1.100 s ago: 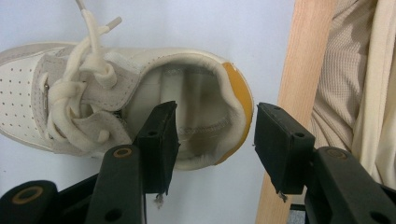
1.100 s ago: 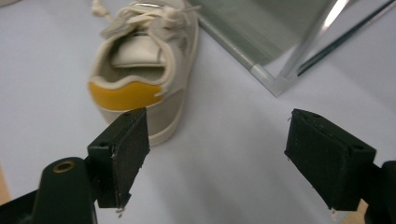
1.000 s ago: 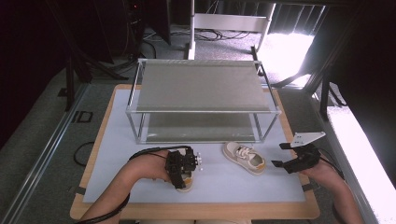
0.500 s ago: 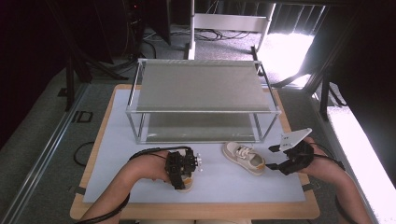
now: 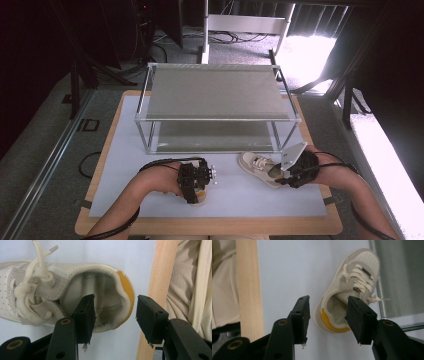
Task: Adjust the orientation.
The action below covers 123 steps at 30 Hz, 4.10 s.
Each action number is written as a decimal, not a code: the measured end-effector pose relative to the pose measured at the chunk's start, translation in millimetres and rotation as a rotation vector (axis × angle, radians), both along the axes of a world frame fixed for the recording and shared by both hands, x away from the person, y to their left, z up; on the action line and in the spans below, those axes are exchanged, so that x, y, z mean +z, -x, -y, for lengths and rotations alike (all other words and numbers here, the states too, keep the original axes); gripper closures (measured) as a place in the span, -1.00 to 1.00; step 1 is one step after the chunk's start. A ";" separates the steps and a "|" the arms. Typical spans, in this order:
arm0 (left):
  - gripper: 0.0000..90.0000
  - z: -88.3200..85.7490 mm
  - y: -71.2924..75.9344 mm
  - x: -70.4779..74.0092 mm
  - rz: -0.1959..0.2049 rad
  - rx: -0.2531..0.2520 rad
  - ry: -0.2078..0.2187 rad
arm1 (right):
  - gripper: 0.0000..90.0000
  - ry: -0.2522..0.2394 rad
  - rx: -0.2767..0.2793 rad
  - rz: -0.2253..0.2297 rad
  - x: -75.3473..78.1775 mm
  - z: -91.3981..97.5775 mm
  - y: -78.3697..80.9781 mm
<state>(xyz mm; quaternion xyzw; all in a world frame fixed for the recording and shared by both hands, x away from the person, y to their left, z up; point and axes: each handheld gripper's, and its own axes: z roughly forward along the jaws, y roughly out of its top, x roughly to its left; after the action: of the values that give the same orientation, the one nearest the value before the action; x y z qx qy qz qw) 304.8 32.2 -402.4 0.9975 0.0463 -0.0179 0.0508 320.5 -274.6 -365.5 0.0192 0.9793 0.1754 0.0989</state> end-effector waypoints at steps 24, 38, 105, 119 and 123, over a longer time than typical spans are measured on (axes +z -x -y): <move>0.08 -1.4 0.4 -0.2 0.001 -0.003 0.009 | 0.79 0.203 0.074 -0.070 -18.6 -36.1 -3.6; 0.08 -2.2 1.5 2.1 0.006 -0.004 0.011 | 0.79 0.134 0.081 -0.093 -7.8 -62.8 6.7; 0.09 -0.9 2.3 -1.9 0.004 0.025 0.021 | 0.62 0.163 0.129 -0.166 -34.0 -102.1 14.1; 0.31 5.4 -0.9 -11.3 -0.042 0.061 -0.004 | 0.43 0.143 0.096 -0.177 -27.9 -104.8 12.6; 0.45 5.3 -0.7 -12.9 -0.052 0.042 0.007 | 0.46 0.142 0.103 -0.177 -29.8 -103.0 11.3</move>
<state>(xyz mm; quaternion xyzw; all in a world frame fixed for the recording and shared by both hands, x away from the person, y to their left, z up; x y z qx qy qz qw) 305.5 26.9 -415.3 0.9953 0.0684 -0.0429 0.0533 309.2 -171.6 -395.2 -0.0228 0.9939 0.1082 0.0041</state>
